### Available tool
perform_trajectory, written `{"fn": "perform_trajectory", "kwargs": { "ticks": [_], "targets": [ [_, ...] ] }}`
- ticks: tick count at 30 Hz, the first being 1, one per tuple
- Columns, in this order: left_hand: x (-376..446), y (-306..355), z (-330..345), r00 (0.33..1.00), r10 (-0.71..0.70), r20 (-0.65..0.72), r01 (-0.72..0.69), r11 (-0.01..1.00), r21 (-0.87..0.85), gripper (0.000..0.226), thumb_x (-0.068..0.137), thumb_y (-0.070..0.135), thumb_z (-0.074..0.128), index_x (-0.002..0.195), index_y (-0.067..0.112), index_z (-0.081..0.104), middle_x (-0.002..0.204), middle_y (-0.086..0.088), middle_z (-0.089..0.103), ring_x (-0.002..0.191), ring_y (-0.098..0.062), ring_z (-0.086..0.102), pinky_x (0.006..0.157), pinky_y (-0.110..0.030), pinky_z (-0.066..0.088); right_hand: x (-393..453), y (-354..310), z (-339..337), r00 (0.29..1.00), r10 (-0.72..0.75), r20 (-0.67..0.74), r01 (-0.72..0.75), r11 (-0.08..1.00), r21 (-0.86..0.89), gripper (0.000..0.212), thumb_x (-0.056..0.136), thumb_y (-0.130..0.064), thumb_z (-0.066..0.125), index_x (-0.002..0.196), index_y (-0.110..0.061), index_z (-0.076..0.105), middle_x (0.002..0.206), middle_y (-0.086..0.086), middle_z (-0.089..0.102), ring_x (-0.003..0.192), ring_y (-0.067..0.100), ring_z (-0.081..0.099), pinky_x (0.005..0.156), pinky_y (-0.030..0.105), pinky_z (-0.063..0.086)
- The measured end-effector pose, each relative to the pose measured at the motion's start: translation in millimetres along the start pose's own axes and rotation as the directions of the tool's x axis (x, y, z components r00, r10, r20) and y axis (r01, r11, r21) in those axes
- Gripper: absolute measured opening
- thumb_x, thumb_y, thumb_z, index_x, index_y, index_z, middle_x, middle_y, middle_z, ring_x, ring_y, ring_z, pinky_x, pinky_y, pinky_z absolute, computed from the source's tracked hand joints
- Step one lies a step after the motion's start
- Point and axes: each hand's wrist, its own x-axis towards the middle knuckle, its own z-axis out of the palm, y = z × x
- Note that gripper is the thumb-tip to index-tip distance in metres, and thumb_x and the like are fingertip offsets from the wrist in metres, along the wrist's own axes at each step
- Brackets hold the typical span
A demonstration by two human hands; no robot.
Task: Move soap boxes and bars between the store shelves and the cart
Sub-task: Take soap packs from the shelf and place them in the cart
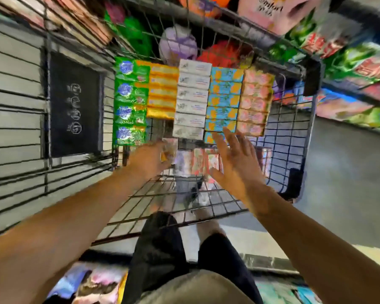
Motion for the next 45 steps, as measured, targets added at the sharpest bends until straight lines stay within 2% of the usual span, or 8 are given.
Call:
{"fn": "perform_trajectory", "kwargs": {
  "ticks": [7, 12, 19, 23, 31, 38, 43, 45],
  "targets": [
    [60.4, -14.6, 32.7, 0.999, -0.044, 0.018, 0.047, 0.987, -0.155, 0.048, 0.088, 0.013, 0.070, 0.133, 0.007, 0.052, 0.116, -0.004, 0.056, 0.108, -0.007, 0.060, 0.082, -0.016, 0.042, 35.9, 0.1, 31.1, 0.997, 0.033, -0.076, -0.030, 0.999, 0.034, 0.084, 0.088, -0.041, 0.065, 0.157, -0.022, 0.020, 0.165, 0.008, 0.012, 0.152, 0.036, 0.007, 0.121, 0.051, 0.017],
    [84.3, -21.8, 57.9, 0.997, -0.074, -0.019, 0.073, 0.994, -0.076, 0.066, 0.068, 0.035, 0.086, 0.124, 0.014, 0.058, 0.122, -0.016, 0.054, 0.114, -0.035, 0.052, 0.094, -0.037, 0.043, 44.7, 2.6, 43.6, 0.991, 0.045, -0.125, -0.034, 0.996, 0.088, 0.083, 0.082, -0.036, 0.072, 0.152, -0.015, 0.035, 0.161, 0.016, 0.025, 0.147, 0.044, 0.020, 0.115, 0.057, 0.026],
    [73.4, -19.4, 64.8, 0.993, -0.114, -0.038, 0.113, 0.993, -0.029, 0.048, 0.074, 0.023, 0.080, 0.118, 0.013, 0.064, 0.124, -0.010, 0.047, 0.112, -0.029, 0.048, 0.095, -0.034, 0.046, 42.9, -3.7, 40.7, 0.992, 0.074, -0.103, -0.060, 0.989, 0.138, 0.078, 0.089, -0.042, 0.065, 0.154, -0.017, 0.031, 0.164, 0.012, 0.014, 0.150, 0.039, 0.012, 0.118, 0.050, 0.020],
    [58.3, -12.4, 56.9, 0.992, -0.128, 0.008, 0.127, 0.970, -0.207, 0.048, 0.082, 0.011, 0.077, 0.123, 0.012, 0.054, 0.103, 0.003, 0.062, 0.086, -0.009, 0.057, 0.073, -0.022, 0.046, 35.1, -10.2, 31.6, 0.996, 0.070, -0.056, -0.062, 0.989, 0.134, 0.079, 0.092, -0.047, 0.060, 0.157, -0.022, 0.021, 0.166, 0.007, 0.004, 0.152, 0.033, 0.003, 0.121, 0.045, 0.012],
    [29.4, -10.6, -4.8, 0.993, -0.106, 0.060, 0.121, 0.903, -0.412, 0.042, 0.076, 0.035, 0.082, 0.109, 0.014, 0.067, 0.101, -0.001, 0.063, 0.090, -0.018, 0.059, 0.063, -0.022, 0.040, 19.5, -12.7, 17.1, 0.997, 0.080, 0.019, -0.082, 0.958, 0.276, 0.081, 0.092, -0.045, 0.062, 0.157, -0.022, 0.019, 0.164, 0.002, 0.010, 0.150, 0.029, 0.007, 0.121, 0.041, 0.016],
    [-1.6, 40.8, -32.3, 0.980, 0.026, 0.199, 0.177, 0.351, -0.919, 0.026, 0.080, 0.011, 0.077, 0.102, 0.011, 0.065, 0.109, -0.018, 0.066, 0.102, -0.032, 0.065, 0.089, -0.044, 0.055, 10.6, -14.2, 5.2, 0.973, 0.164, 0.162, -0.222, 0.490, 0.843, 0.052, 0.091, -0.028, 0.070, 0.138, -0.030, 0.049, 0.125, -0.010, 0.056, 0.108, 0.003, 0.057, 0.084, 0.010, 0.047],
    [9.8, 51.1, -12.3, 0.977, -0.049, 0.207, 0.212, 0.289, -0.933, 0.013, 0.091, 0.022, 0.068, 0.102, 0.014, 0.068, 0.112, -0.013, 0.070, 0.106, -0.030, 0.067, 0.094, -0.049, 0.054, 6.9, 4.3, 20.5, 0.952, 0.290, 0.095, -0.211, 0.398, 0.893, 0.031, 0.087, -0.021, 0.074, 0.111, -0.032, 0.058, 0.111, -0.002, 0.066, 0.104, 0.014, 0.064, 0.089, 0.034, 0.055],
    [19.0, 40.9, 4.9, 0.976, -0.113, 0.188, 0.219, 0.456, -0.863, 0.019, 0.092, 0.028, 0.066, 0.107, 0.016, 0.067, 0.108, -0.006, 0.071, 0.097, -0.024, 0.069, 0.093, -0.043, 0.055, 3.7, 14.7, 27.0, 0.938, 0.334, 0.095, -0.218, 0.354, 0.909, 0.026, 0.089, -0.020, 0.072, 0.110, -0.029, 0.062, 0.109, -0.005, 0.069, 0.100, 0.013, 0.067, 0.085, 0.040, 0.058]
  ]
}}
